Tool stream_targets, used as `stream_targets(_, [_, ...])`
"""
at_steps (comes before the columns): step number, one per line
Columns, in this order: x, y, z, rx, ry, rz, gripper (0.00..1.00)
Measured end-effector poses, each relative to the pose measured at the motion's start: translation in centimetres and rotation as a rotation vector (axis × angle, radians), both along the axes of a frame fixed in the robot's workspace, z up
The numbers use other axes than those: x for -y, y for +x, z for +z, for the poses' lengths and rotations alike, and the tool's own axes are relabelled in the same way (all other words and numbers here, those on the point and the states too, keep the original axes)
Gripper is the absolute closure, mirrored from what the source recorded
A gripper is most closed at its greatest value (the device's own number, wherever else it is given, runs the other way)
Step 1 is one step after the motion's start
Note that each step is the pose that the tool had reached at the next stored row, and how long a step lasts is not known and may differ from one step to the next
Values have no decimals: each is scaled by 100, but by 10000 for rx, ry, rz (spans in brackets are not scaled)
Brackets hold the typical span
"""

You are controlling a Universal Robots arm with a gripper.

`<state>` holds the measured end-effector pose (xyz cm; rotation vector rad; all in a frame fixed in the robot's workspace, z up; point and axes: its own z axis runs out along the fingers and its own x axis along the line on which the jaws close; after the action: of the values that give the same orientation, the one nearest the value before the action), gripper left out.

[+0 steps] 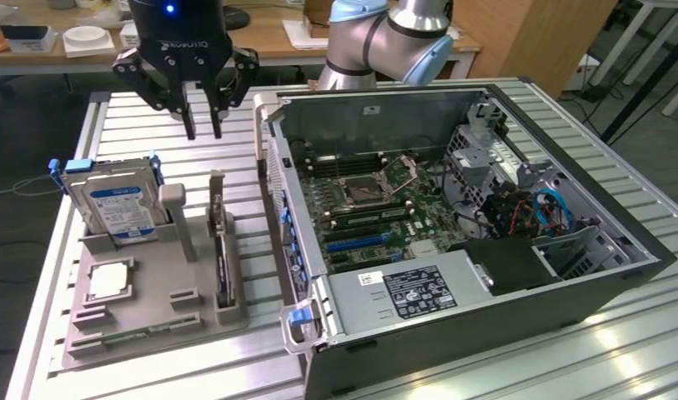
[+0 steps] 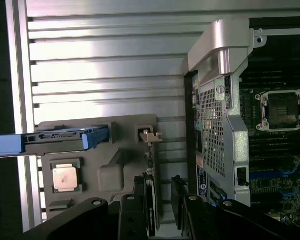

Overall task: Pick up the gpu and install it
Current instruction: 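Pick up the gpu and move the gpu toward the slot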

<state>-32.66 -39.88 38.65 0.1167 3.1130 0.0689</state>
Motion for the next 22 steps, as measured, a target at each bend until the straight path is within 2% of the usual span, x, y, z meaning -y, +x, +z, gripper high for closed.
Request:
stream_targets(15, [0,0,-160,0,-12,1,64])
stream_targets(22, [0,2,-195,-5,-23,0,64])
